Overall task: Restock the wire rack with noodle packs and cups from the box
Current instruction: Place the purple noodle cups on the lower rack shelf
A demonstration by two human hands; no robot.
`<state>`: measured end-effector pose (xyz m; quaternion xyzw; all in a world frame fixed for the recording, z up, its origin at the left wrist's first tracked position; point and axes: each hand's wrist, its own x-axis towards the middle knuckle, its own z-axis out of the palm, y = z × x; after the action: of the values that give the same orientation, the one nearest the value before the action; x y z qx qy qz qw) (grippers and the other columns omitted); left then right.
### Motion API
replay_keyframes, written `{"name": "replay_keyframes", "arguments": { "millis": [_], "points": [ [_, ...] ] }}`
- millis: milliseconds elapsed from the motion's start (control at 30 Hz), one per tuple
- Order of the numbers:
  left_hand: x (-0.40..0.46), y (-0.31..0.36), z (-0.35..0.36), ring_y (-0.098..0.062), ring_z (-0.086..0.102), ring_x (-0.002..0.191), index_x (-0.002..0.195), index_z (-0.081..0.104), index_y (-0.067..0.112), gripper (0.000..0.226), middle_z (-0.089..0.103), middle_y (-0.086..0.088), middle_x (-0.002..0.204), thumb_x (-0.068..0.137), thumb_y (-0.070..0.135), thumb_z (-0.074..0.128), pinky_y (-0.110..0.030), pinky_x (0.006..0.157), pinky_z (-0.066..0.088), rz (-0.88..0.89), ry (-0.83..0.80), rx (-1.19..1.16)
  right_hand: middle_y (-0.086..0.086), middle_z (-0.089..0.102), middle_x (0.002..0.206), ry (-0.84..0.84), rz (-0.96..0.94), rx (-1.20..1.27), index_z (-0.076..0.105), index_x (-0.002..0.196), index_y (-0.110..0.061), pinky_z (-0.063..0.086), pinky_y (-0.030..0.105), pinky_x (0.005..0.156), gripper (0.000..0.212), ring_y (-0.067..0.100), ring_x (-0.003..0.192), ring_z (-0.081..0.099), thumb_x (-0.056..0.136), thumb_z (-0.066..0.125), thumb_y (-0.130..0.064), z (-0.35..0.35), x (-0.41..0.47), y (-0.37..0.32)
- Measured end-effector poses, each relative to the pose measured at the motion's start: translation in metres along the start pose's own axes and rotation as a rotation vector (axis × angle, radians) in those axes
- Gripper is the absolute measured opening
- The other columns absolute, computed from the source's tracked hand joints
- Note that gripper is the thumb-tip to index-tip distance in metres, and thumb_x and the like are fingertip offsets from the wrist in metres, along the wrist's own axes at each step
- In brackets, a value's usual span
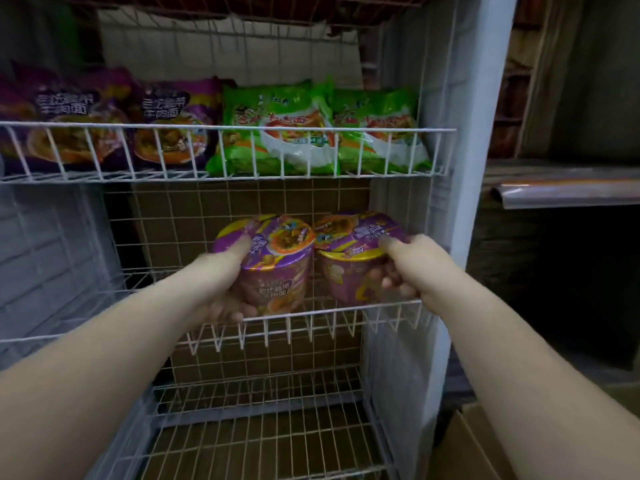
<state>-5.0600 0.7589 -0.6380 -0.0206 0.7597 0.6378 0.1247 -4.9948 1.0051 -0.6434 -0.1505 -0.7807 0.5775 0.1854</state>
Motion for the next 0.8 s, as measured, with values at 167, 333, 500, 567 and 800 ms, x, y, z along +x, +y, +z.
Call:
{"name": "replay_keyframes", "arguments": {
  "millis": [167,333,500,567,800],
  "points": [
    [0.035,0.007,0.001,-0.045,0.069,0.076,0.132,0.042,0.01,0.057,0.061,-0.03,0.121,0.094,0.05,0.057,-0.046,0.052,0.059,-0.1,-0.085,-0.049,0.019,0.067,0.06,0.01,0.107,-0.021,0.063,0.094,0.014,0.033,0.016,0.031,0.04,0.021,0.04,0.061,0.1,0.044,-0.02,0.021,0.041,-0.006],
    [0.06,0.001,0.011,-0.043,0.067,0.091,0.124,0.047,0.016,0.039,0.064,-0.023,0.107,0.096,0.039,0.058,-0.049,0.061,0.062,-0.076,-0.135,-0.191,0.022,0.07,0.077,0.055,0.169,0.09,0.059,0.084,-0.003,0.045,0.027,0.048,0.037,0.037,0.065,0.068,0.101,0.047,-0.034,0.042,0.069,0.006],
    [0.08,0.007,0.018,-0.023,0.063,0.048,0.111,0.052,0.013,0.032,0.059,-0.013,0.066,0.095,0.04,0.06,-0.043,0.05,0.059,-0.046,-0.044,-0.177,0.01,0.059,0.062,0.04,0.182,0.279,0.054,0.09,-0.009,0.042,0.02,0.036,0.037,0.021,0.042,0.057,0.102,0.046,-0.043,0.047,0.076,0.015],
    [0.09,0.01,0.021,-0.023,0.061,0.051,0.12,0.051,0.011,0.042,0.052,-0.011,0.07,0.094,0.042,0.06,-0.042,0.045,0.059,-0.032,-0.038,-0.184,0.007,0.057,0.066,0.003,0.198,0.368,0.055,0.094,-0.012,0.046,0.023,0.039,0.035,0.022,0.05,0.06,0.103,0.044,-0.043,0.048,0.079,0.018],
    [0.102,0.015,0.016,-0.033,0.065,0.081,0.103,0.054,0.016,0.033,0.056,-0.013,0.085,0.099,0.047,0.048,-0.044,0.065,0.061,0.029,-0.033,-0.298,0.019,0.066,0.115,-0.094,0.217,0.504,0.055,0.126,-0.011,0.052,0.031,0.063,0.034,0.024,0.087,0.065,0.1,0.052,-0.033,0.047,0.08,0.022]
  ]
}}
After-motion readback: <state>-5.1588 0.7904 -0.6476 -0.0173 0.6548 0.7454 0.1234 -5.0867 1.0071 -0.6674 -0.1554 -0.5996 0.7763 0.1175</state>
